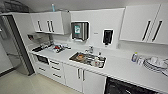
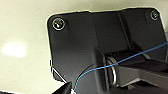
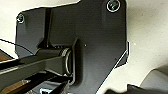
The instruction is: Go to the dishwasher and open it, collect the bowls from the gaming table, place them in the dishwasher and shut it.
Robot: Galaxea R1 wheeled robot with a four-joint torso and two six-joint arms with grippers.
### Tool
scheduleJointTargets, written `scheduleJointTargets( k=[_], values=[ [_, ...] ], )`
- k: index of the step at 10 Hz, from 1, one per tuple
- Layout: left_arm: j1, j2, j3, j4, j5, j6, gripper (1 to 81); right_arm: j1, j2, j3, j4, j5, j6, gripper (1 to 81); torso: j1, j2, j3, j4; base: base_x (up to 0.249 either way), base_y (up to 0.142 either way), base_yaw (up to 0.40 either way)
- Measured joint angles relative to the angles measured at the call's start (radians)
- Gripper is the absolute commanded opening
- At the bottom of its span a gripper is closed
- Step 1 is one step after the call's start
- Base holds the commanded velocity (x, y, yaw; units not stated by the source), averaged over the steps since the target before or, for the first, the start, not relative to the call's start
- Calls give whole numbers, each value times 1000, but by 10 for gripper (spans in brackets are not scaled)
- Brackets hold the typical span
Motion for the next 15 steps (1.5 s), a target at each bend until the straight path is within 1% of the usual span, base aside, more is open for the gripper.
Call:
scheduleJointTargets(
  k=[1,2,3,4,6,8,12,13,14,15],
  values=[
    [0,-1,0,0,-3,0,811,0,0,0,-99,11,101,811,0,0,0,0,0,0,294],
    [2,-3,0,0,-9,0,811,-1,-1,0,-177,39,172,811,0,0,0,0,0,0,294],
    [-2,-9,0,-1,-21,0,811,-5,-2,2,-226,63,203,811,0,0,0,0,0,0,294],
    [0,-10,0,-3,-27,0,811,-2,-1,3,-240,73,213,811,0,0,0,0,0,0,290],
    [1,-9,0,-3,-29,0,811,-2,5,4,-242,73,218,811,0,0,0,0,0,0,300],
    [0,-8,0,-3,-45,0,811,-3,18,2,-242,72,219,811,0,0,0,0,0,0,336],
    [5,-9,0,-3,-56,4,811,0,17,-1,-242,77,219,811,0,0,0,0,0,0,343],
    [7,-13,0,-3,-81,7,811,-1,17,-1,-242,76,219,811,0,0,0,0,0,0,343],
    [12,-14,0,-3,-123,20,811,-2,17,-1,-242,77,219,811,0,0,0,0,0,0,343],
    [13,-16,0,-3,-134,26,811,-3,17,-1,-242,75,219,811,0,0,0,0,0,0,342]
  ],
)
